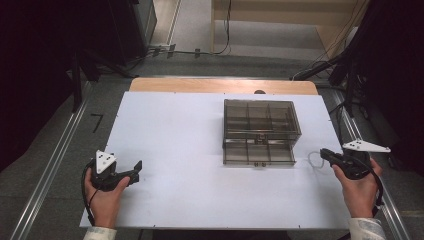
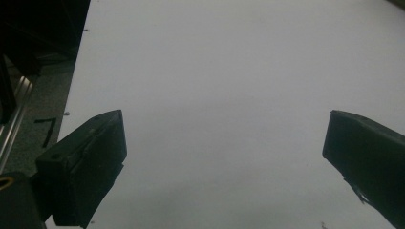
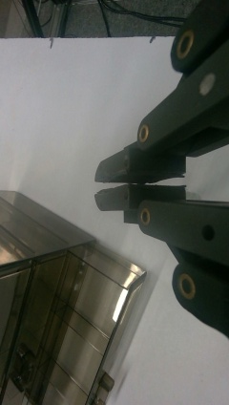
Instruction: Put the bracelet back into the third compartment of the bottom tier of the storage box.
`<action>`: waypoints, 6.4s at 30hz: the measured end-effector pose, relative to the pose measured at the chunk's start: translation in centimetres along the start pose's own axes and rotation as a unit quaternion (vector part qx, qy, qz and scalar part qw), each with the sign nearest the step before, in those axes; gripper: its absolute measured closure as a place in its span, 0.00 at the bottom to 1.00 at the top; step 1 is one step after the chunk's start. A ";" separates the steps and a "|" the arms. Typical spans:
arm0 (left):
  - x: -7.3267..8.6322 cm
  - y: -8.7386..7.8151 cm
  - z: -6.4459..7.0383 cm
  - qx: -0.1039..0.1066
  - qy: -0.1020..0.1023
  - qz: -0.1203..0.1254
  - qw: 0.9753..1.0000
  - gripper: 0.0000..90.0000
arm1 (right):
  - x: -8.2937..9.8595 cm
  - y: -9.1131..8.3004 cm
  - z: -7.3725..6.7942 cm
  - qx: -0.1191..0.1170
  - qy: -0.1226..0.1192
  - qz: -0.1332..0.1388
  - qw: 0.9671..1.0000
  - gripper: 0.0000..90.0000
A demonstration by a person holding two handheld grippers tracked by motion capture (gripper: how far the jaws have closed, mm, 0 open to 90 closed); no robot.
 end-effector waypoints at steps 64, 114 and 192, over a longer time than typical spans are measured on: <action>0.0 0.0 -0.1 0.001 -0.003 0.000 1.000 0.02 | -4.3 0.5 -5.2 -0.066 -0.055 0.025 0.996 0.93; 0.0 0.0 -0.1 0.002 -0.002 0.000 1.000 0.02 | -4.3 4.5 -7.7 -0.092 -0.055 0.025 0.994 0.93; 0.1 0.0 -0.2 -0.001 -0.002 -0.001 1.000 0.02 | -1.2 5.4 -6.1 -0.084 -0.019 -0.005 0.996 0.52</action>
Point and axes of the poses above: each handheld gripper's, and its own axes: y roughly forward along the jaws, x roughly out of its underside, z roughly to its right, the point moved 2 cm from there along y, roughly forward along the jaws, and after that the axes turned 6 degrees about z, right-handed, at the moved point
